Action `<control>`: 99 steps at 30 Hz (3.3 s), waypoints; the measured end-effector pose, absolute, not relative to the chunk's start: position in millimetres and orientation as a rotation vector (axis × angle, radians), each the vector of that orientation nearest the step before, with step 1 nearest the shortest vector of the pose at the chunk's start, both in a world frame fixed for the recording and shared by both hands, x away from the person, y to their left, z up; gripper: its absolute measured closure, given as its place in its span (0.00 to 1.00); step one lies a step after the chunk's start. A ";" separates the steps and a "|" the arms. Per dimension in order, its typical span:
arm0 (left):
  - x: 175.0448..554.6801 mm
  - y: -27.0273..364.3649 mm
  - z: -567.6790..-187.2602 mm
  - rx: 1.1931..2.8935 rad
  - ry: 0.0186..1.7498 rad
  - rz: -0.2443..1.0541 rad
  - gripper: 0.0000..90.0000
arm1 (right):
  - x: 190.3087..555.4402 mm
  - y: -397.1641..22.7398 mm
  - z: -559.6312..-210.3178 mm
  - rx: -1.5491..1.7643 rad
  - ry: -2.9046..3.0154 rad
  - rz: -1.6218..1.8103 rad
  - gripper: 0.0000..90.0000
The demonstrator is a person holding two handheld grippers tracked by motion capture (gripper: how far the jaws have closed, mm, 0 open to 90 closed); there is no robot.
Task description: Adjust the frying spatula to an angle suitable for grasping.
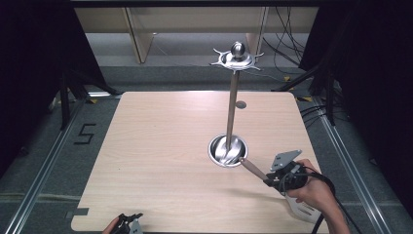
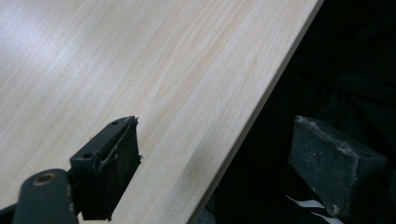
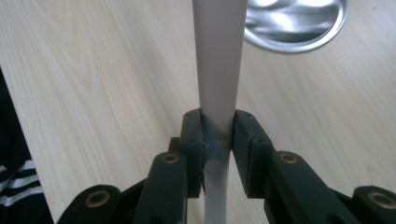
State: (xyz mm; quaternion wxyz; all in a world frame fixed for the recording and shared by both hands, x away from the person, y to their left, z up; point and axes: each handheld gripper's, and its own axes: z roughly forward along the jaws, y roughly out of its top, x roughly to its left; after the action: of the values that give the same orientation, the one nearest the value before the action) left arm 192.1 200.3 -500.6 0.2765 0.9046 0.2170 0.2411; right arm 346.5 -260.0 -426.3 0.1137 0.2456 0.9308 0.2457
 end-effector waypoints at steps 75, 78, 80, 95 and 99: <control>193.5 201.3 -502.5 2.431 0.593 0.638 0.17 | 368.4 -260.1 -323.5 0.698 2.322 1.486 0.84; 193.8 200.8 -503.1 2.432 0.592 0.629 0.17 | 374.7 -255.2 -313.3 0.696 2.287 1.501 0.84; 193.3 201.1 -502.7 2.430 0.598 0.639 0.17 | 378.9 -254.0 -308.2 0.681 2.288 1.500 0.84; 193.8 201.1 -503.6 2.426 0.605 0.632 0.17 | 402.2 -245.9 -277.3 0.703 2.309 1.471 0.84; 194.0 201.7 -503.2 2.423 0.607 0.624 0.17 | 407.0 -242.3 -273.9 0.699 2.297 1.458 0.84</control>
State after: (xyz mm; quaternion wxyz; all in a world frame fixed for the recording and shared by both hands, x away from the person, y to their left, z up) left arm 194.0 201.7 -503.2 0.2796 0.9036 0.2263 0.2326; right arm 407.0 -242.3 -273.9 0.1652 0.2453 0.8065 0.5119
